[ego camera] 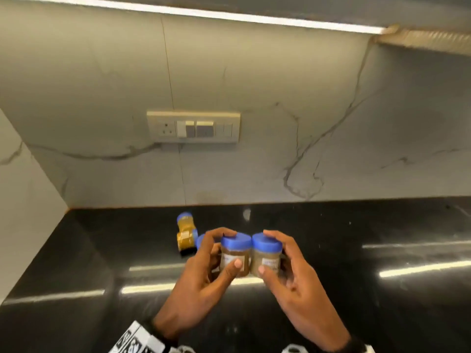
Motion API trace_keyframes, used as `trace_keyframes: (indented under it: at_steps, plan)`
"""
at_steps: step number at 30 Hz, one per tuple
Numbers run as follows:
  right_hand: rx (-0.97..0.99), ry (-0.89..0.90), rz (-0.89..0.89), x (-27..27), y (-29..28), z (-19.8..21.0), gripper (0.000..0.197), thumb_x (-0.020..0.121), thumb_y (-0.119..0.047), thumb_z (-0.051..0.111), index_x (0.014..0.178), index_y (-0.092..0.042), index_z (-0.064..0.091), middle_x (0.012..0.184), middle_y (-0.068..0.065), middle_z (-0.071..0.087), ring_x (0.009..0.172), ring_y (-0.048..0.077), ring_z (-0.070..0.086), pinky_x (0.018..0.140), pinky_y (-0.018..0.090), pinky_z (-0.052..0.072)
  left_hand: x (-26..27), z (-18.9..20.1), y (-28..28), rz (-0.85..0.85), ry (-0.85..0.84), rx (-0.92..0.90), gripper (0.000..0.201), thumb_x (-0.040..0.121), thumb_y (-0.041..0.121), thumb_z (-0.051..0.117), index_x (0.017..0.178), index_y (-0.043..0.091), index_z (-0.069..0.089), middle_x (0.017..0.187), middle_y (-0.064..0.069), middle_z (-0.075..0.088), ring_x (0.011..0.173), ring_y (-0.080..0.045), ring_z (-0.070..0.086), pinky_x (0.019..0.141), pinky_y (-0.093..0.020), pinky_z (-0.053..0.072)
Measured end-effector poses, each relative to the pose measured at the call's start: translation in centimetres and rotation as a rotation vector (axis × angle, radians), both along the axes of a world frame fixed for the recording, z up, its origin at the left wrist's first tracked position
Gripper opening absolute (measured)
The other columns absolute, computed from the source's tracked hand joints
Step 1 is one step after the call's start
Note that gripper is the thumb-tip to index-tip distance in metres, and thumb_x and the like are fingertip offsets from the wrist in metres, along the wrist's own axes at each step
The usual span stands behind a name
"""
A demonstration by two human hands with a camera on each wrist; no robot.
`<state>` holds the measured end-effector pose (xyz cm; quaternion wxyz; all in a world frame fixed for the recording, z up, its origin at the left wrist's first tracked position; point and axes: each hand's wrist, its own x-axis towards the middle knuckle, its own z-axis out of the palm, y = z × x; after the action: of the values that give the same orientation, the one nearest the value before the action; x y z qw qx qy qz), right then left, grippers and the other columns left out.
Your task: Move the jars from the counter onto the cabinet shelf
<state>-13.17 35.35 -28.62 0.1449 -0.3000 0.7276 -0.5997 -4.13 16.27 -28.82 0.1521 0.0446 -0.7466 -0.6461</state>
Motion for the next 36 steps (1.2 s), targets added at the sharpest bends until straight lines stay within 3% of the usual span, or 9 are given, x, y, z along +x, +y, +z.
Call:
trace_keyframes:
  at_steps: [4, 7, 9, 14, 18, 22, 27, 30, 36]
  plan:
    - [-0.114, 0.201, -0.110, -2.2, -0.2, 5.8, 0.060, 0.087, -0.002, 0.077, 0.134, -0.035, 0.059, 0.129, -0.003, 0.070, 0.109, 0.026, 0.073, 0.094, 0.037, 0.061, -3.4, 6.7, -0.2, 0.019, 0.211, -0.192, 0.049, 0.093, 0.022, 0.072, 0.135, 0.029, 0.048, 0.119, -0.001, 0.072, 0.097, -0.024, 0.074, 0.090, -0.049, 0.058]
    - [-0.218, 0.376, -0.197, -2.6, 0.0, 12.5, 0.057, 0.083, -0.010, 0.078, 0.129, -0.039, 0.061, 0.123, -0.005, 0.074, 0.098, 0.025, 0.077, 0.084, 0.036, 0.064, -5.1, 13.7, -0.3, 0.086, 0.427, -0.451, 0.047, 0.088, 0.025, 0.079, 0.127, 0.031, 0.054, 0.120, 0.014, 0.071, 0.101, -0.016, 0.070, 0.084, -0.041, 0.057]
    - [-0.279, 0.498, -0.221, -2.4, 0.4, 17.5, 0.054, 0.083, -0.017, 0.077, 0.131, -0.035, 0.060, 0.127, -0.008, 0.072, 0.101, 0.021, 0.076, 0.082, 0.034, 0.063, -5.5, 19.0, 0.0, 0.151, 0.564, -0.590, 0.044, 0.086, 0.031, 0.080, 0.124, 0.032, 0.056, 0.121, 0.019, 0.067, 0.105, -0.015, 0.066, 0.080, -0.037, 0.053]
    - [-0.324, 0.827, -0.284, -3.7, 1.4, 28.0, 0.050, 0.092, -0.017, 0.070, 0.139, -0.025, 0.053, 0.135, -0.010, 0.064, 0.113, 0.015, 0.071, 0.092, 0.030, 0.059, -7.4, 29.8, 0.9, 0.086, 0.755, -0.622, 0.045, 0.088, 0.028, 0.078, 0.126, 0.027, 0.054, 0.121, 0.017, 0.067, 0.104, -0.009, 0.067, 0.079, -0.024, 0.055]
    - [-0.124, 0.972, -0.418, -8.8, 1.5, 33.5, 0.052, 0.096, -0.024, 0.067, 0.142, -0.028, 0.045, 0.129, -0.006, 0.063, 0.104, 0.014, 0.071, 0.093, 0.039, 0.060, -11.9, 36.0, 1.3, 0.116, 0.626, -0.684, 0.043, 0.088, 0.027, 0.077, 0.123, 0.031, 0.052, 0.108, 0.014, 0.067, 0.082, 0.001, 0.068, 0.064, -0.003, 0.049]
    - [0.123, 0.908, -0.498, -15.2, 0.4, 35.8, 0.049, 0.096, -0.023, 0.068, 0.139, -0.027, 0.047, 0.121, 0.002, 0.065, 0.099, 0.024, 0.070, 0.093, 0.042, 0.058, -17.6, 37.8, 1.4, 0.187, 0.469, -0.779, 0.045, 0.080, 0.024, 0.081, 0.118, 0.025, 0.057, 0.108, -0.001, 0.070, 0.087, -0.019, 0.069, 0.082, -0.032, 0.057]
    - [0.301, 0.811, -0.473, -19.4, 0.2, 35.4, 0.048, 0.098, -0.018, 0.063, 0.144, -0.025, 0.049, 0.128, 0.008, 0.065, 0.110, 0.029, 0.068, 0.096, 0.040, 0.056, -21.3, 37.7, 2.3, 0.261, 0.300, -0.898, 0.040, 0.086, 0.021, 0.075, 0.123, 0.018, 0.059, 0.119, -0.009, 0.066, 0.102, -0.029, 0.068, 0.087, -0.035, 0.055]
    - [0.407, 0.908, -0.538, -20.2, 0.8, 36.0, 0.041, 0.101, -0.021, 0.059, 0.142, -0.025, 0.057, 0.137, 0.009, 0.059, 0.121, 0.028, 0.061, 0.101, 0.032, 0.045, -22.4, 39.3, 2.6, 0.275, 0.273, -1.105, 0.032, 0.090, 0.015, 0.068, 0.122, 0.012, 0.066, 0.120, -0.012, 0.065, 0.107, -0.029, 0.065, 0.082, -0.031, 0.050]
    - [0.592, 1.071, -0.594, -19.5, 0.8, 39.8, 0.023, 0.091, -0.014, 0.070, 0.110, -0.027, 0.075, 0.111, 0.002, 0.073, 0.095, 0.022, 0.070, 0.088, 0.040, 0.060, -22.9, 43.0, 4.3, 0.261, 0.199, -1.490, 0.022, 0.094, 0.014, 0.067, 0.114, 0.004, 0.069, 0.111, -0.013, 0.070, 0.101, -0.029, 0.069, 0.079, -0.030, 0.051]
